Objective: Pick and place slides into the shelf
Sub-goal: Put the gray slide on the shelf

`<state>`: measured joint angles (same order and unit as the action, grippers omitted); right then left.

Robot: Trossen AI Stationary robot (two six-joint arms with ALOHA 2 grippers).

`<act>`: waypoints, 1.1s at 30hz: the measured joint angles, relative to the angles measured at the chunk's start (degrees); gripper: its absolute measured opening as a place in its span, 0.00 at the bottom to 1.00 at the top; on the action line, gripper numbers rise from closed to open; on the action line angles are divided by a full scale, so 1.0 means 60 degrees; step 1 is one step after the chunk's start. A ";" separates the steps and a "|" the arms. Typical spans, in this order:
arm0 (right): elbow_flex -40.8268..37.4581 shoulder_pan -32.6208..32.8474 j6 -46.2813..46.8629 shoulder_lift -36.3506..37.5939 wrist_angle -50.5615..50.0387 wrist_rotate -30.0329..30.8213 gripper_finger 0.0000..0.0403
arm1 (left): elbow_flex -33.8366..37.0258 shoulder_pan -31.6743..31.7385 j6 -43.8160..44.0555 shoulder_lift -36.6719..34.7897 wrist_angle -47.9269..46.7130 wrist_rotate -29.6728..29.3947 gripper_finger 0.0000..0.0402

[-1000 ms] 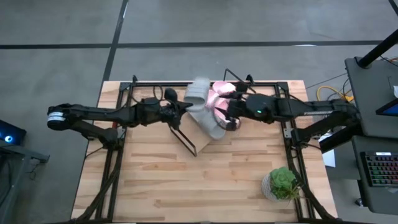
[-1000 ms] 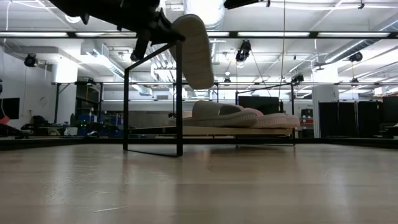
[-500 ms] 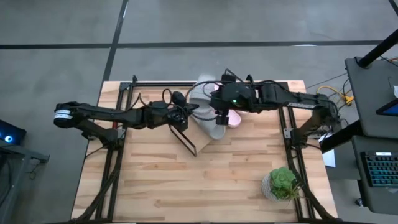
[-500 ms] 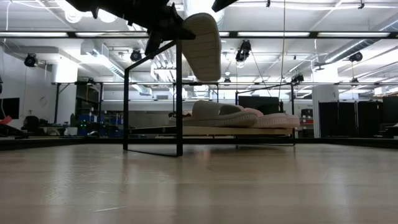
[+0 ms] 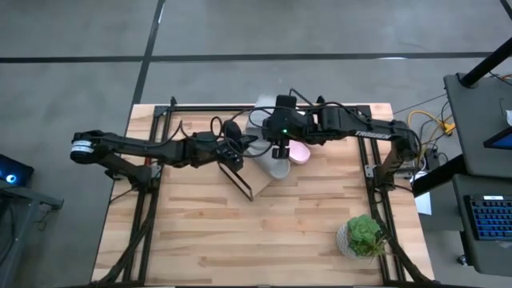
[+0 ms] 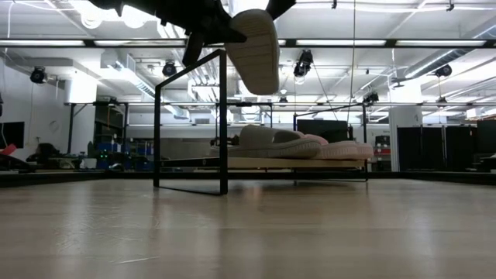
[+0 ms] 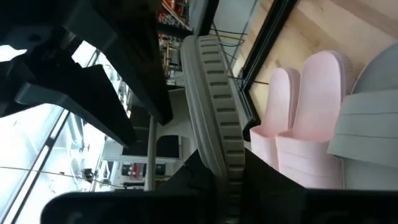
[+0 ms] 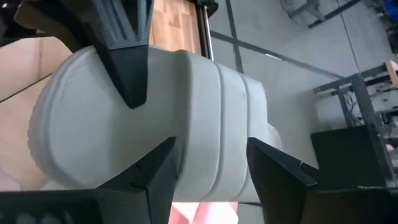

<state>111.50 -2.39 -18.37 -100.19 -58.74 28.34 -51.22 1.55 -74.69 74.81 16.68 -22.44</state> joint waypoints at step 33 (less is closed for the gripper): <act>-0.0227 -0.0021 -0.1019 -0.0396 0.0183 0.1056 0.03 | -0.0280 -0.0274 0.1168 -0.0031 0.0045 0.0049 0.12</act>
<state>110.14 -2.52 -24.49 -102.56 -57.64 34.68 -52.90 -0.10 -67.68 74.62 16.95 -22.15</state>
